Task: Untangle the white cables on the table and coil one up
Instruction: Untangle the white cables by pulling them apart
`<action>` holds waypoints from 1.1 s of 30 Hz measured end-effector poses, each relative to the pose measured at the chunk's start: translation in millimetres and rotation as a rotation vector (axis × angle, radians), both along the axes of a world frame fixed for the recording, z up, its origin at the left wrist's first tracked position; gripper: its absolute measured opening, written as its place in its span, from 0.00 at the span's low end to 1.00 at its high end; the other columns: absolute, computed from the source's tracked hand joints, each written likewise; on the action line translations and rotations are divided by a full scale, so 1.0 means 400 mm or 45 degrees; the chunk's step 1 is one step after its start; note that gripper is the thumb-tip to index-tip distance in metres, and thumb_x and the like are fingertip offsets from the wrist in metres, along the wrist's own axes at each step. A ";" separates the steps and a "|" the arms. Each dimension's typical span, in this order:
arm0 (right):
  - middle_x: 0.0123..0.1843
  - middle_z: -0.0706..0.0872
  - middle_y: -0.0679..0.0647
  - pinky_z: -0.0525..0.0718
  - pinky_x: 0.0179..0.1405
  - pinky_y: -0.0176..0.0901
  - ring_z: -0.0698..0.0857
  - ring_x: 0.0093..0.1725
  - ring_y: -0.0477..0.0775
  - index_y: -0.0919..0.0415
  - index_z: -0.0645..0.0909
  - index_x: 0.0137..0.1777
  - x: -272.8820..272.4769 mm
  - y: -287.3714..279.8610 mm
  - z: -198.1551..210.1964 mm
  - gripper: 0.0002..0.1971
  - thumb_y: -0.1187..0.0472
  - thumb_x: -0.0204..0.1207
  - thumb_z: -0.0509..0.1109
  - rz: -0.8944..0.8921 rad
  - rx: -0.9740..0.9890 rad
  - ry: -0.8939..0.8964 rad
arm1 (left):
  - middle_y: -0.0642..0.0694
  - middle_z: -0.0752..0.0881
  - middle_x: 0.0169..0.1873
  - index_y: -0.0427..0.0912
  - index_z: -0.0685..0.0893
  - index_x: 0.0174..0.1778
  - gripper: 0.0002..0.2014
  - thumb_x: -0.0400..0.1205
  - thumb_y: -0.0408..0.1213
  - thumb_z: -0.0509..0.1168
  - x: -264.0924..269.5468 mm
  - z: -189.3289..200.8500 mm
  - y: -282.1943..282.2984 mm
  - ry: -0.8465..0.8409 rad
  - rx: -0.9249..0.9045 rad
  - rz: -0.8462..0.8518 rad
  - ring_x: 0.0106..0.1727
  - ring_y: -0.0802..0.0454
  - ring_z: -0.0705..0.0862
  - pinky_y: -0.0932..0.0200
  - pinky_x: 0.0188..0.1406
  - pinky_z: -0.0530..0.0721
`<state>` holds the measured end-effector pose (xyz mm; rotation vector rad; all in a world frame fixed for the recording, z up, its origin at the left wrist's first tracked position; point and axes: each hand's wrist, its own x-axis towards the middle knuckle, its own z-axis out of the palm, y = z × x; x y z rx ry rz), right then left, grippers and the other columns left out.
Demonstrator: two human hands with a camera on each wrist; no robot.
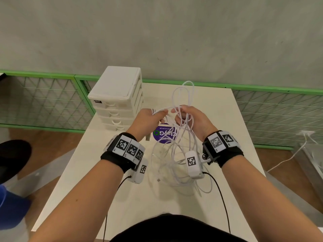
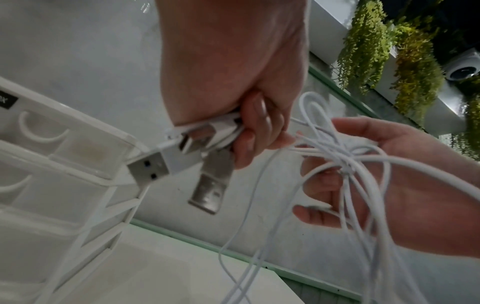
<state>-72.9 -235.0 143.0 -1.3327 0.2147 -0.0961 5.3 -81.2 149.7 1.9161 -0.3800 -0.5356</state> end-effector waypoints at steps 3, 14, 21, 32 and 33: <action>0.35 0.84 0.57 0.81 0.44 0.46 0.85 0.37 0.58 0.59 0.81 0.60 -0.020 -0.020 0.005 0.30 0.37 0.80 0.48 0.015 0.066 0.012 | 0.46 0.71 0.15 0.39 0.86 0.32 0.19 0.83 0.48 0.65 0.011 0.026 0.010 -0.055 0.020 -0.068 0.12 0.46 0.70 0.61 0.13 0.71; 0.48 0.88 0.71 0.84 0.45 0.56 0.88 0.41 0.68 0.67 0.78 0.59 -0.027 -0.023 -0.020 0.20 0.58 0.83 0.48 -0.101 0.304 0.116 | 0.51 0.70 0.15 0.32 0.88 0.46 0.15 0.84 0.42 0.65 0.010 0.036 0.000 -0.004 -0.111 -0.068 0.16 0.54 0.65 0.65 0.15 0.66; 0.50 0.89 0.61 0.86 0.34 0.41 0.89 0.35 0.53 0.59 0.82 0.56 -0.029 0.007 -0.017 0.09 0.68 0.81 0.64 -0.042 -0.144 0.132 | 0.49 0.71 0.15 0.27 0.85 0.43 0.21 0.82 0.47 0.67 0.007 0.026 -0.003 -0.017 -0.101 -0.046 0.16 0.49 0.67 0.59 0.19 0.67; 0.43 0.89 0.54 0.79 0.37 0.27 0.85 0.37 0.40 0.63 0.88 0.52 -0.002 -0.010 -0.019 0.09 0.68 0.72 0.74 -0.176 -0.607 0.179 | 0.41 0.71 0.22 0.38 0.84 0.28 0.14 0.78 0.41 0.69 0.001 0.011 -0.005 -0.114 0.111 -0.004 0.18 0.48 0.70 0.53 0.26 0.72; 0.41 0.88 0.53 0.78 0.35 0.26 0.85 0.35 0.37 0.63 0.88 0.51 -0.001 -0.011 -0.017 0.08 0.68 0.72 0.73 -0.197 -0.617 0.170 | 0.42 0.71 0.21 0.39 0.85 0.28 0.15 0.79 0.42 0.68 0.001 0.008 -0.007 -0.134 0.151 -0.031 0.16 0.52 0.70 0.58 0.24 0.71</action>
